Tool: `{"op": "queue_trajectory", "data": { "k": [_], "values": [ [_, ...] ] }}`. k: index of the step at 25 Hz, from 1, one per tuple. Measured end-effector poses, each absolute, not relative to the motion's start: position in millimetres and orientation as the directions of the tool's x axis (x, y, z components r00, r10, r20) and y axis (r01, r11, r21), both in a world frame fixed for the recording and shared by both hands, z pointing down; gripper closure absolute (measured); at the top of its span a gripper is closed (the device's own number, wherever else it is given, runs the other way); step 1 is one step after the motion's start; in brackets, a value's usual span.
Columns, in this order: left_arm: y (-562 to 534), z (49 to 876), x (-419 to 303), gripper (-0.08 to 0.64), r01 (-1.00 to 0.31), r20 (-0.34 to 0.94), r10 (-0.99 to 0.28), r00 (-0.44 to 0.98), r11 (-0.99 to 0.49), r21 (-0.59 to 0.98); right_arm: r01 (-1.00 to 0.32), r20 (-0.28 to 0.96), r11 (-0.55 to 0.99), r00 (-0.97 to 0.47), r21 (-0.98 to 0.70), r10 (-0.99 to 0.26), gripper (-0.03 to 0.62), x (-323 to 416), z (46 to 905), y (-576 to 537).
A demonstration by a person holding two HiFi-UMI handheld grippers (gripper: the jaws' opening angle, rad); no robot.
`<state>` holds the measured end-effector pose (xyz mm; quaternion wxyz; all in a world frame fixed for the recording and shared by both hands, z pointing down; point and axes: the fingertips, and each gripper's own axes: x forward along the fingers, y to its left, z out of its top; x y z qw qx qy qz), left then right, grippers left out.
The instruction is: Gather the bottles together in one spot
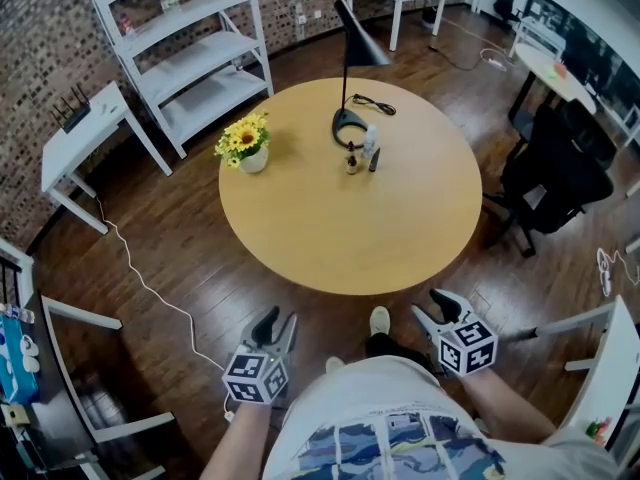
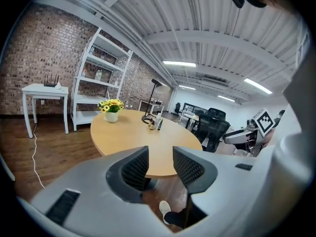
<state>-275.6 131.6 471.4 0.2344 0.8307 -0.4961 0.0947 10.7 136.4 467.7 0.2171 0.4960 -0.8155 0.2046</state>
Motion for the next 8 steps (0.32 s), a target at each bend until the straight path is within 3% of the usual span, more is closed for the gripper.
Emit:
{"op": "queue_trajectory", "data": {
  "k": [8],
  "values": [
    [137.8, 473.8, -282.7, 0.414, -0.865, 0.384, -0.779, 0.496, -0.402, 0.301, -0.897, 0.566, 0.430, -0.410, -0.106, -0.715, 0.360, 0.9, 467.6, 143.5]
  ]
}}
